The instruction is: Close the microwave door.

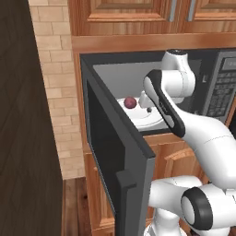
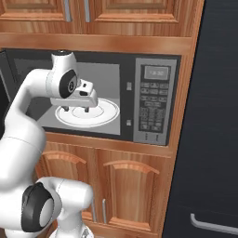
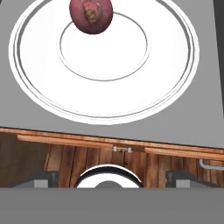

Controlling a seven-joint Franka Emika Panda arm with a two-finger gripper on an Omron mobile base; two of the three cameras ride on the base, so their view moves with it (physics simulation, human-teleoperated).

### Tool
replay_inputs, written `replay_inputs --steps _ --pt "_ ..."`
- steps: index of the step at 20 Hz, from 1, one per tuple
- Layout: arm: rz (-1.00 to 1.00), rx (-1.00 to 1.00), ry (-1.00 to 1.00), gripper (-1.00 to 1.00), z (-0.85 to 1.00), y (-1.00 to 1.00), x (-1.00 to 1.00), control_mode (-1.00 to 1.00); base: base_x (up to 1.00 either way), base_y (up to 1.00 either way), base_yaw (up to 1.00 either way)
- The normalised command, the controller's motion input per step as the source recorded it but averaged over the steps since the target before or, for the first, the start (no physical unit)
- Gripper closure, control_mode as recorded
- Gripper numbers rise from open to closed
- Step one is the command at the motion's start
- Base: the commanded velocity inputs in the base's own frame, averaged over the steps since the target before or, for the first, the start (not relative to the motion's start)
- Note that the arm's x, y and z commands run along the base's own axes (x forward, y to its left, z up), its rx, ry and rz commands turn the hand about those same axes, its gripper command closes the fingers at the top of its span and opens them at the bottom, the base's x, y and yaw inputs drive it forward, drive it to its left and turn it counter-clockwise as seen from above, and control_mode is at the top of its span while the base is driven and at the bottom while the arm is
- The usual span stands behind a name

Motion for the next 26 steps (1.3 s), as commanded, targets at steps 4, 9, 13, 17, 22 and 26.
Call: replay_inputs --steps 4,9,13,17,22,26 --pt "0.0 0.0 0.0 -1.0 0.0 0.0 0.0 1.0 -0.48 0.0 0.0" --pt "0.0 0.0 0.0 -1.0 0.0 0.0 0.0 1.0 -0.6 0.0 0.0" --pt "0.0 0.0 0.0 -1.0 0.0 0.0 0.0 1.0 -0.52 0.0 0.0" --pt "0.0 0.0 0.0 -1.0 0.0 0.0 0.0 1.0 -0.44 0.0 0.0" --pt "0.0 0.0 0.0 -1.0 0.0 0.0 0.0 1.0 -0.28 0.0 0.0" --pt "0.0 0.0 -0.04 -1.0 0.0 0.0 -0.15 -1.0 -0.01 0.0 0.0"
